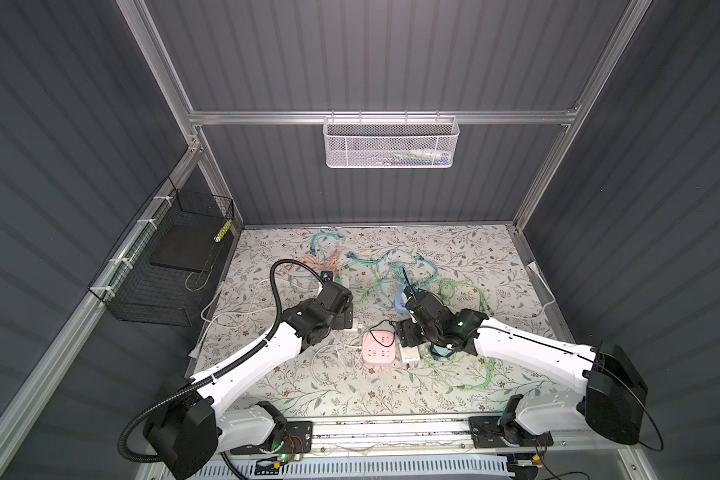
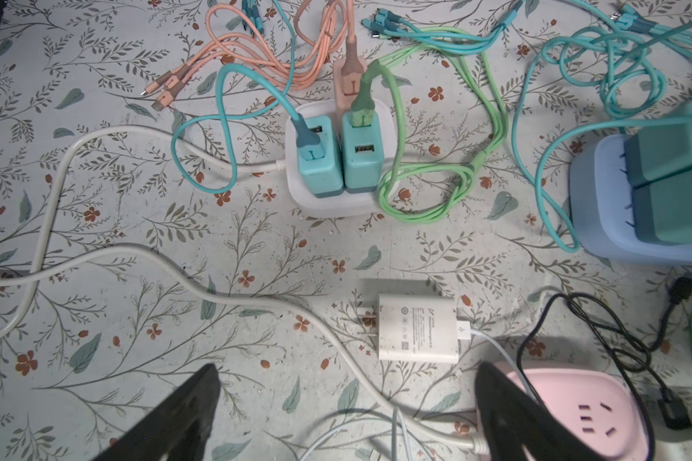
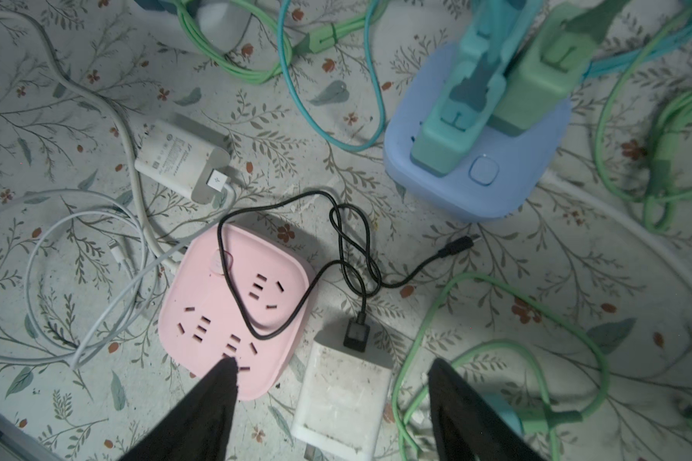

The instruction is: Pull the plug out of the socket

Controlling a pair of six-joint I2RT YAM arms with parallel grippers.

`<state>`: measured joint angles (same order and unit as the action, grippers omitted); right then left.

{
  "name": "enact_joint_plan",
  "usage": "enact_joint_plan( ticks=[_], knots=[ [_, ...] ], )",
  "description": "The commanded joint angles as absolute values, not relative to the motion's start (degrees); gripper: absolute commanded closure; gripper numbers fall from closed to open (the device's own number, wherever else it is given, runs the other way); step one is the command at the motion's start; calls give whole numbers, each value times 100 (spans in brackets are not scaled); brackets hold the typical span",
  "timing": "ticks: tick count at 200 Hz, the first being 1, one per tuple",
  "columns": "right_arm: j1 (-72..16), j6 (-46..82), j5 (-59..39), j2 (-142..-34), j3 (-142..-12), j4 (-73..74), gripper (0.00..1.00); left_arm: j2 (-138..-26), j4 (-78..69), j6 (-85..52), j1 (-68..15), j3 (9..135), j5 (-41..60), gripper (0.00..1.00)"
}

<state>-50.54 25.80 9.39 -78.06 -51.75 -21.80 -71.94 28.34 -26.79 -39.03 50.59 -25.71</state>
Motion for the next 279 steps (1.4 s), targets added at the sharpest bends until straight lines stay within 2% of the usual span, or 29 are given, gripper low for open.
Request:
enact_joint_plan(
  ticks=[1, 55, 119, 157, 220, 279],
  knots=[
    [-5045, 2067, 1027, -7863, -5236, -1592, 24, -7330, 2558, -2689, -3637, 5203, -2494, 2],
    [-4978, 1261, 782, -8340, -5737, -971, 24, -7752, 2104, -2428, -2643, 5268, -1748, 7],
    [-4566, 682, 184, -9830, -7257, -1030, 24, -8703, 1823, -1865, -1899, 5773, -1051, 15],
    [-4274, 622, -395, -10786, -8399, -1345, 25, -9123, 1575, -1425, -1802, 6107, -562, 20],
    [-3887, 1260, -1664, -12103, -9787, -1604, 43, -9439, 1509, -776, -1767, 6326, -375, 21],
    [-3791, 1444, -2261, -12866, -10662, -2073, 51, -9679, 1233, -346, -1714, 6448, 85, 22]
  ],
)
